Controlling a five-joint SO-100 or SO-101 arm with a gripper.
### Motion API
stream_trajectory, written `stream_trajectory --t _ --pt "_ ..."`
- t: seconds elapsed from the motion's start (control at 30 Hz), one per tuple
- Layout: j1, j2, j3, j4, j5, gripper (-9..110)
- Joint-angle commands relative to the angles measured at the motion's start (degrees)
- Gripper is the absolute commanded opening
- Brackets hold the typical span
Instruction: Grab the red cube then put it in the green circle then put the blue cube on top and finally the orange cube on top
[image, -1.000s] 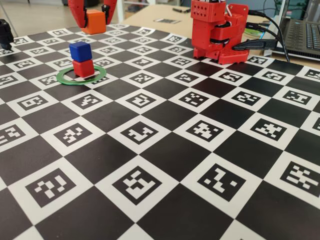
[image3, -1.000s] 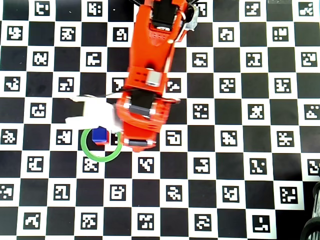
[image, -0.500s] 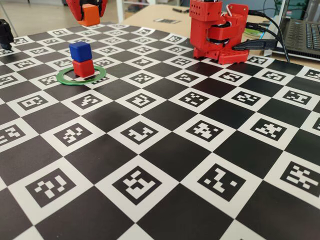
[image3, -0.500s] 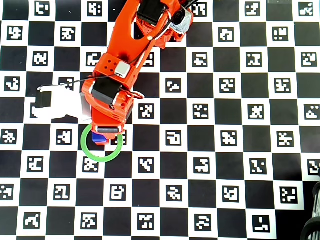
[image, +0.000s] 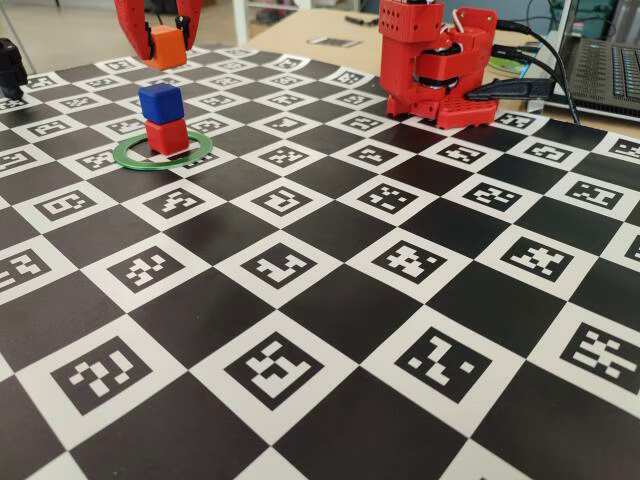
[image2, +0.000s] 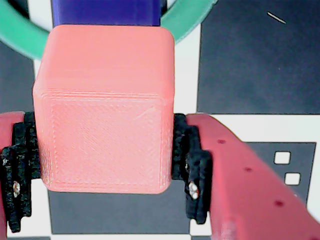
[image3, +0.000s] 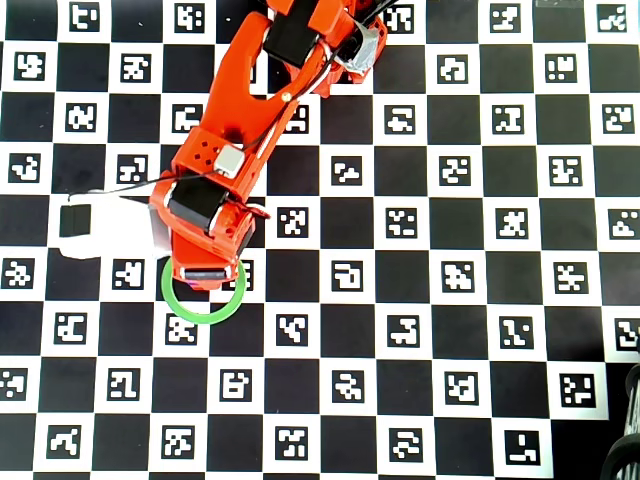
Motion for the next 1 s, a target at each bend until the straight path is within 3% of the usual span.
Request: stream_trajectory --t 0.0,0.97 --pt "1.1 0.9 -6.3 -0.9 0.1 3" --pt "1.8 -1.3 -1.9 -4.7 0.6 3"
